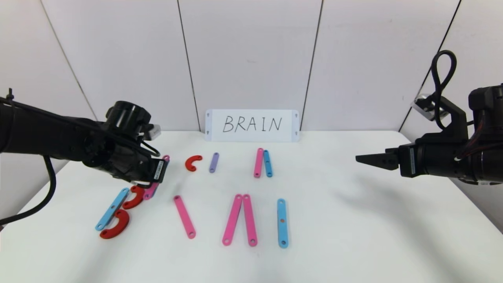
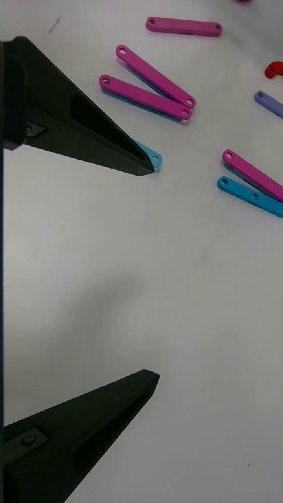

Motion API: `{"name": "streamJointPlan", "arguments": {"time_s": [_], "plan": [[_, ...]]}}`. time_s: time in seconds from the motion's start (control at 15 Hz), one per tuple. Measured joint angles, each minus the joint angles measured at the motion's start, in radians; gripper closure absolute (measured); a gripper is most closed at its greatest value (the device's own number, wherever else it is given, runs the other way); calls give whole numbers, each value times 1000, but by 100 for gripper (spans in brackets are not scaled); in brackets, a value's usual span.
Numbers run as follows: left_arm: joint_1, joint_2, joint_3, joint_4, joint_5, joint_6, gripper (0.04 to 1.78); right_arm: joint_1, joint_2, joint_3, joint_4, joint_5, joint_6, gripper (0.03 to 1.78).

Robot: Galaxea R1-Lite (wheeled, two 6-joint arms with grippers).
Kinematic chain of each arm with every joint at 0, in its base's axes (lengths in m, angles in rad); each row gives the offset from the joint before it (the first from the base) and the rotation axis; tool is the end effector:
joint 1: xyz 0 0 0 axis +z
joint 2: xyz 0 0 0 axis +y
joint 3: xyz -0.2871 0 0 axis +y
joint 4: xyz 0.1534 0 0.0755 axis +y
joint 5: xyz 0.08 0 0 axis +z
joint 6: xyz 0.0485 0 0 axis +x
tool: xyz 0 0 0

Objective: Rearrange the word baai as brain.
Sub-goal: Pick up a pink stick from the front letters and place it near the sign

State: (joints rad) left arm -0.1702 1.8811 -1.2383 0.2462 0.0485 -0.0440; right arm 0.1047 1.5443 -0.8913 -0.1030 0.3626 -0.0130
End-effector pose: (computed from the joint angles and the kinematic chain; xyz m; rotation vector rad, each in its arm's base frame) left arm 0.3322 -0.0547 0.1421 0.0560 0.8862 -0.0941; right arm 0.2637 0.0450 0.1882 0.0589 0.5473 0.4589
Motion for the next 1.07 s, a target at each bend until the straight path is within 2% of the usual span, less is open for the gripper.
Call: {"name": "streamJointPlan", "arguments": {"time_s": [0.33,0.53,0.67,0.8,1.07], "plan": [[90,174,-320,145,-4,84,152,-3,14,1,0,1,0,8],[135,284,-487,259,-77,201,152,-3,36,1,-20,1,0,8],[152,330,-548,306,-137,284,152,-4,46,7,-38,2,0,8],[164,366,-588,322,-146,359,152,-4,49,10,-41,2,0,8],[169,397,-620,335,-146,366,152,-4,49,16,-43,1,0,8]]}}
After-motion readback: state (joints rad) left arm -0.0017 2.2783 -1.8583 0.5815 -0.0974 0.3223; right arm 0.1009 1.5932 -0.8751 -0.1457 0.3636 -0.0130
